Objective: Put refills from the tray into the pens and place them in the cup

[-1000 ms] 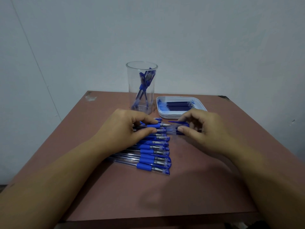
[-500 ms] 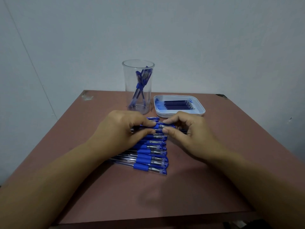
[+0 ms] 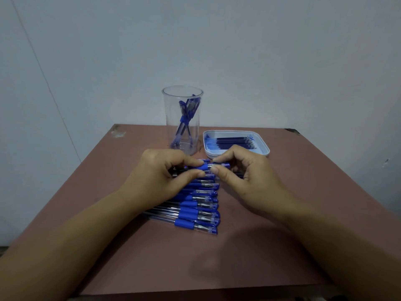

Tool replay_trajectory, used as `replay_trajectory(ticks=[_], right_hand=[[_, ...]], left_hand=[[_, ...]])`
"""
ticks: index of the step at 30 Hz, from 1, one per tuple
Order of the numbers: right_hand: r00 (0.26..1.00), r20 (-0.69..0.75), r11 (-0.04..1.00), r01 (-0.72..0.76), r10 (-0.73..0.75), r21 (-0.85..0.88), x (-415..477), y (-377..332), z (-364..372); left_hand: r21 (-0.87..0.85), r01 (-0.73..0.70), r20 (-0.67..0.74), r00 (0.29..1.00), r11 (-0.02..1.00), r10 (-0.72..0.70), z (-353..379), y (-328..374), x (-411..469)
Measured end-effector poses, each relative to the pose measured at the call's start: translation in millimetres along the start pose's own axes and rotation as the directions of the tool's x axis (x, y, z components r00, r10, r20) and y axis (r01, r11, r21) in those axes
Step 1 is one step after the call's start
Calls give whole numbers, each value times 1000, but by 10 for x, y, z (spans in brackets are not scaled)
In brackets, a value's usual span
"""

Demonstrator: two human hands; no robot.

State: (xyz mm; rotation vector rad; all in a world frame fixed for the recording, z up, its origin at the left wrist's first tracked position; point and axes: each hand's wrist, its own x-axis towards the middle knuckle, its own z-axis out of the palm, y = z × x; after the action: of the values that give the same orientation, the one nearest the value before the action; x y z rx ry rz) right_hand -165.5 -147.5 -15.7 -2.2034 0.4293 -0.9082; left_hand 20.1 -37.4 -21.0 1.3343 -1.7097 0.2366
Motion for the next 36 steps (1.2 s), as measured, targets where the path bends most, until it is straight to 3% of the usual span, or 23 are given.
replay_trajectory(ticks=[3, 5, 12, 16, 21, 26, 33, 36], right_hand=[[991, 50, 950, -135, 126, 282, 49, -71, 5], [985, 35, 908, -172, 172, 382, 119, -114, -45], [942, -329, 960, 35, 61, 278, 613, -414, -549], [905, -424, 975, 88, 7, 204, 966, -476, -691], [943, -330, 999, 34, -46, -41, 1385, -365, -564], [967, -242, 989, 42, -75, -139, 1593, -225, -258], [991, -15, 927, 118, -132, -355, 1549, -122, -17], [993, -11, 929, 103, -114, -356, 1453, -110, -7]], left_hand=[[-74, 67, 7, 998, 995, -67, 32, 44, 34], [-76, 97, 8, 995, 992, -97, 6, 48, 66], [320, 156, -64, 988, 935, -143, -522, -327, 428], [384, 168, 4, 983, 908, -183, -555, -530, 597], [320, 204, 31, 974, 925, -226, -388, -663, 635], [116, 270, 5, 962, 956, -272, -275, -745, 613], [77, 305, 9, 952, 949, -306, -222, -769, 613], [86, 322, 14, 946, 943, -324, -224, -728, 609]])
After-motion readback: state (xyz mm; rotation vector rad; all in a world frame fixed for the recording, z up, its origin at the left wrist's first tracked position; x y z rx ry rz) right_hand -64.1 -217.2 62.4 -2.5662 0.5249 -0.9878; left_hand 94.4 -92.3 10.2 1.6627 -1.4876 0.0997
